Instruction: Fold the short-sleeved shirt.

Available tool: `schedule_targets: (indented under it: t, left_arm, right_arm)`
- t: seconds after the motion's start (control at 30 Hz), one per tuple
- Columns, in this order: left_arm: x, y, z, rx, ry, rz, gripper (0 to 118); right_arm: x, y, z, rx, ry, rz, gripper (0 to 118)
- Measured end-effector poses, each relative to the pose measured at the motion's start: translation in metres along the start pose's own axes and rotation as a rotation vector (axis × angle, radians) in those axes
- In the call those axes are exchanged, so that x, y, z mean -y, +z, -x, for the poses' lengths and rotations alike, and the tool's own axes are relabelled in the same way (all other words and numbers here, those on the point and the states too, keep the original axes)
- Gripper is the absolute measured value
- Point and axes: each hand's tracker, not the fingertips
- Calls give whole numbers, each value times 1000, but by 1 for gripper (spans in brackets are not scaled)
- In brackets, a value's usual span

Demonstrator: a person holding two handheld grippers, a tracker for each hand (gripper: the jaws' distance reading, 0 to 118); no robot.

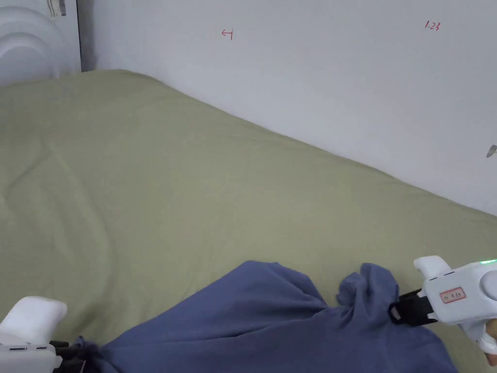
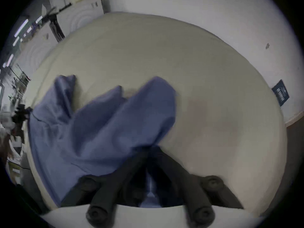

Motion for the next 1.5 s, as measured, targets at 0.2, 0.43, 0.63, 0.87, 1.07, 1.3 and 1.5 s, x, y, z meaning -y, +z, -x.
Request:
schedule_targets:
  t: [0.2,0.43,0.63,0.87,1.07,1.3,1.5]
  left_arm:
    - [-5,3,10,37,18,-4,4]
    - [-40,51,4,125,-13,-178,4]
    - [-124,104,-19,138,-108,-332,4]
    - [-226,161,-59,128,-211,-462,4]
    - [-300,181,-83,103,-266,-536,4]
    - [-376,179,-106,16,-311,-583,4]
    - [-423,182,-124,-47,-354,-664,4]
  right_arm:
    - [9,35,19,61,-60,-212,0]
    - [21,166,44,154,-75,-527,0]
    - [14,283,52,292,-92,-707,0]
    - [-1,380,45,423,-117,-862,0]
    - [-22,431,28,499,-159,-925,0]
    - [-53,474,-1,631,-169,-994,0]
    - [-83,493,-1,681,-136,-1083,0]
